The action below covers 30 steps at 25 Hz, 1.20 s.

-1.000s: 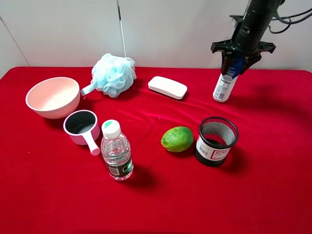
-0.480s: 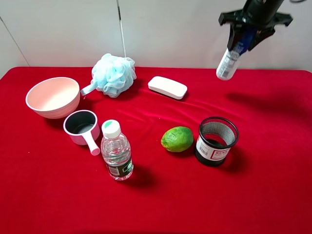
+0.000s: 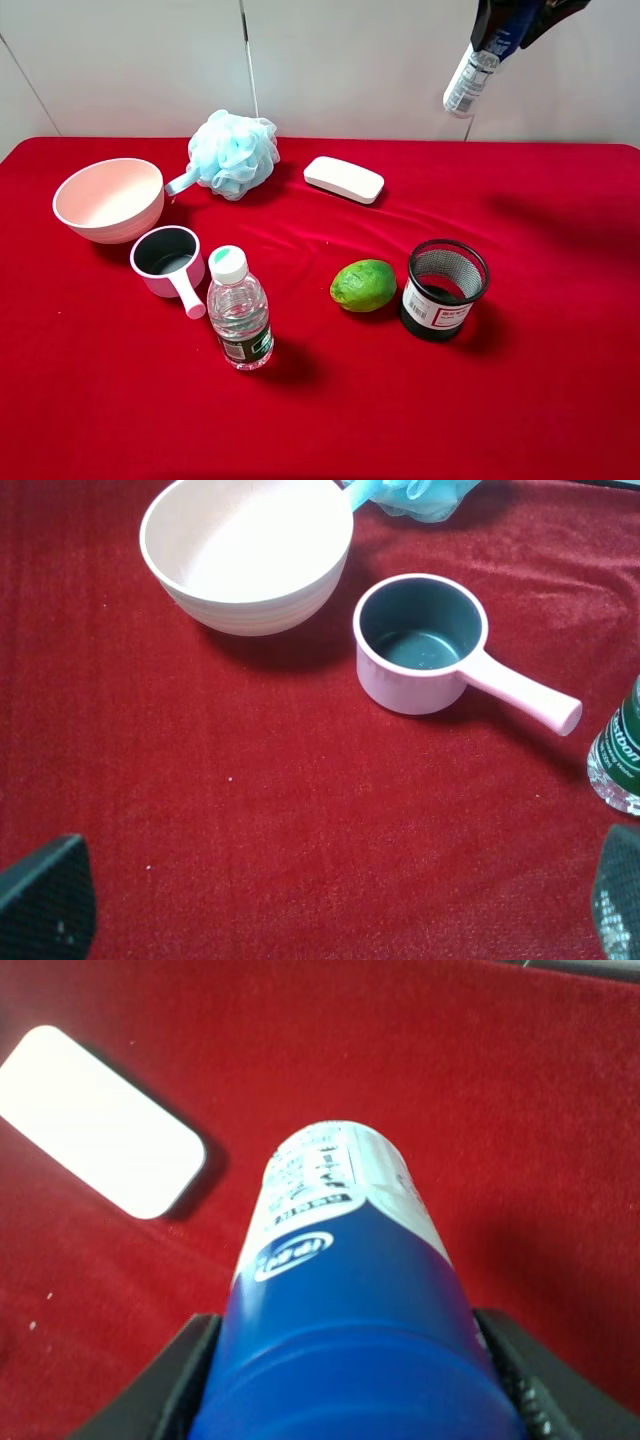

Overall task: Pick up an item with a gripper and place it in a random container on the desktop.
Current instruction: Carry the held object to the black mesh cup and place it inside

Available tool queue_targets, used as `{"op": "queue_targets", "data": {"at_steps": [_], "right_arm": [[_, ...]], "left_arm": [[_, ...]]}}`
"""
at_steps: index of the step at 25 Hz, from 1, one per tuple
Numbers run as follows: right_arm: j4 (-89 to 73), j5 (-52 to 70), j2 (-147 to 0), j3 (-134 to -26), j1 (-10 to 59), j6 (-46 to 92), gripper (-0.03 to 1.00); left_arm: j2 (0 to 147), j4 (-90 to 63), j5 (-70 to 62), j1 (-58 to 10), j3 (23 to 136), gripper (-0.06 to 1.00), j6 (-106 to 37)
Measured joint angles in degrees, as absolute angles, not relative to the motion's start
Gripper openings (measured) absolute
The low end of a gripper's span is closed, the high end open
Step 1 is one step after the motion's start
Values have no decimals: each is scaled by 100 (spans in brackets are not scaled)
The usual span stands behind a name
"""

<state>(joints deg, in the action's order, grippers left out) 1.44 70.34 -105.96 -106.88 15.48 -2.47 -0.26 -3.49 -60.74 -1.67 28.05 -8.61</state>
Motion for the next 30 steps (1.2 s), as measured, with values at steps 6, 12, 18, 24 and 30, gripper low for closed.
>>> {"op": "queue_targets", "data": {"at_steps": [6,12,18,24,30], "right_arm": [[48,7052,-9979,-9961,1548,-295,38],[-103,7052,-9363,-9278,1548,-299,38],[0,7063,-8840,-8690,1910,-365,38],[0,7063,-8402,-8228,2286,-504,38],[35,7057,-7940,-7601,2542,-580,38]], "left_arm": [[-26,-349,-6074,-167,2805,99,-861],[-26,-349,-6074,-167,2805,99,-861],[-26,-349,-6074,-167,2805,99,-861],[-26,-349,-6074,-167,2805,99,-861],[-26,-349,-6074,-167,2805,99,-861]]}}
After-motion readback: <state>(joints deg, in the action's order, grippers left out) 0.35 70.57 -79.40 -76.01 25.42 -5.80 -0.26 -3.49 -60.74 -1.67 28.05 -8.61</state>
